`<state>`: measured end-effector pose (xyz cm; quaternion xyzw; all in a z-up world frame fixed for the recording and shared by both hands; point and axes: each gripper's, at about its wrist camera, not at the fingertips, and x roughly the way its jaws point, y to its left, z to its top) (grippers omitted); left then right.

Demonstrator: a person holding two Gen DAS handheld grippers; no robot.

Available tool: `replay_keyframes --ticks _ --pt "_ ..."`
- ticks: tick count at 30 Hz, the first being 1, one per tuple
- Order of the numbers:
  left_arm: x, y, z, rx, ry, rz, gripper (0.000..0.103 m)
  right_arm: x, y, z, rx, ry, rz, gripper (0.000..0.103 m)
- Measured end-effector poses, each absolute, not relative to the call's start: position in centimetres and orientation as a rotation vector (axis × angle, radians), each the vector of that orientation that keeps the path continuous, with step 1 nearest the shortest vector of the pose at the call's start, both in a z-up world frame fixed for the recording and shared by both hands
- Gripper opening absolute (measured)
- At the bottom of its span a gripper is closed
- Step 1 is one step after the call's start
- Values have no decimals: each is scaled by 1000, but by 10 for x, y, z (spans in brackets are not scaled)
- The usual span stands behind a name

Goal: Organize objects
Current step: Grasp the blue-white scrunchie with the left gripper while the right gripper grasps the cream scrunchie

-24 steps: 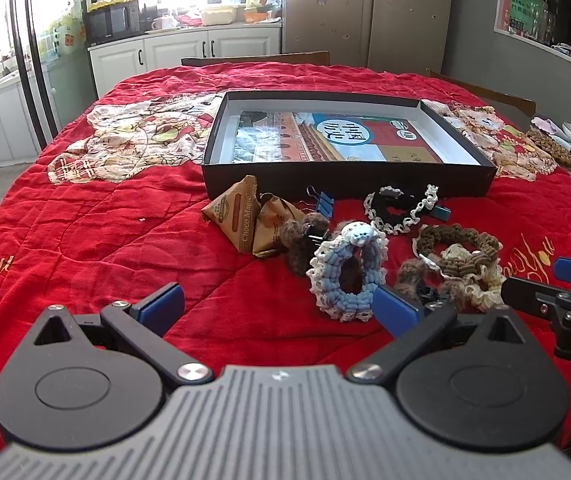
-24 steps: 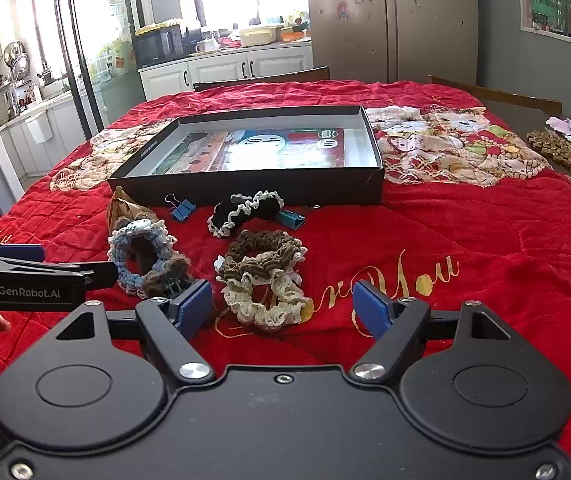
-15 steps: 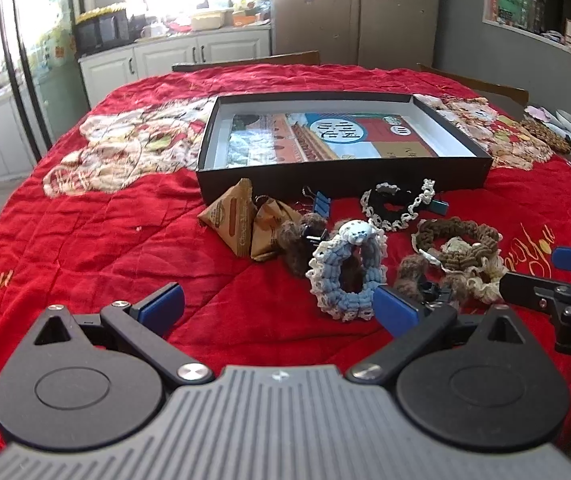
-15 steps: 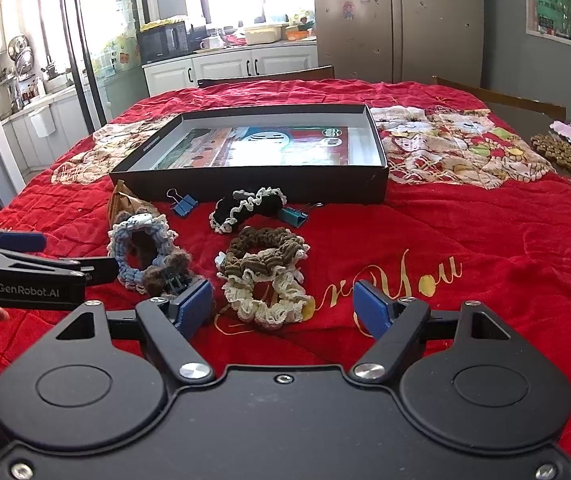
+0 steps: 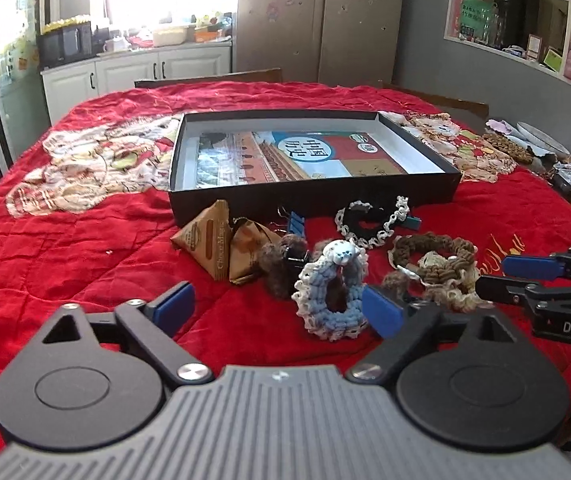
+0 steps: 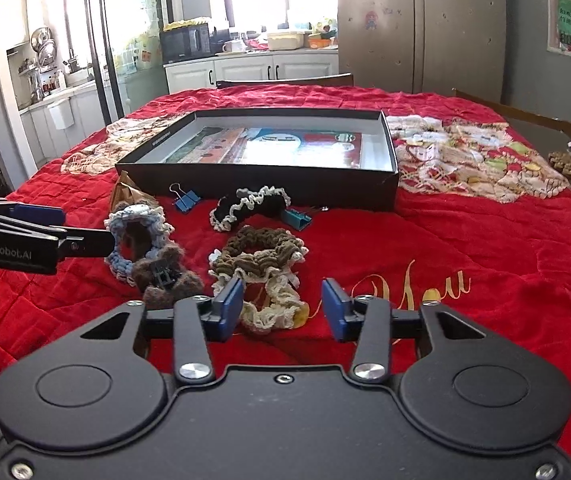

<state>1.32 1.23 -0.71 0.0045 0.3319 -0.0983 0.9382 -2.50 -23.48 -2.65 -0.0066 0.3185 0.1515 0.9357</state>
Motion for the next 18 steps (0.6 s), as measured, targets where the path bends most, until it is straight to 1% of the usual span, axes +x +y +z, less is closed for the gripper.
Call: replay_keyframes --ticks 7,11,12,16,18 --pt "23 14 -17 -27 710 -232 75 -15 -241 -35 0 669 304 32" --pt "26 13 -20 -39 722 -251 60 -10 -237 -40 -7 685 336 28" --pt "27 13 -21 -42 726 -254 56 -8 -235 -42 -17 688 335 27" --pt "29 14 -24 -56 731 -261 44 -4 -230 -47 -38 697 329 26" --pt "30 14 -25 -61 734 -267 36 -4 -228 -47 -55 698 326 26"
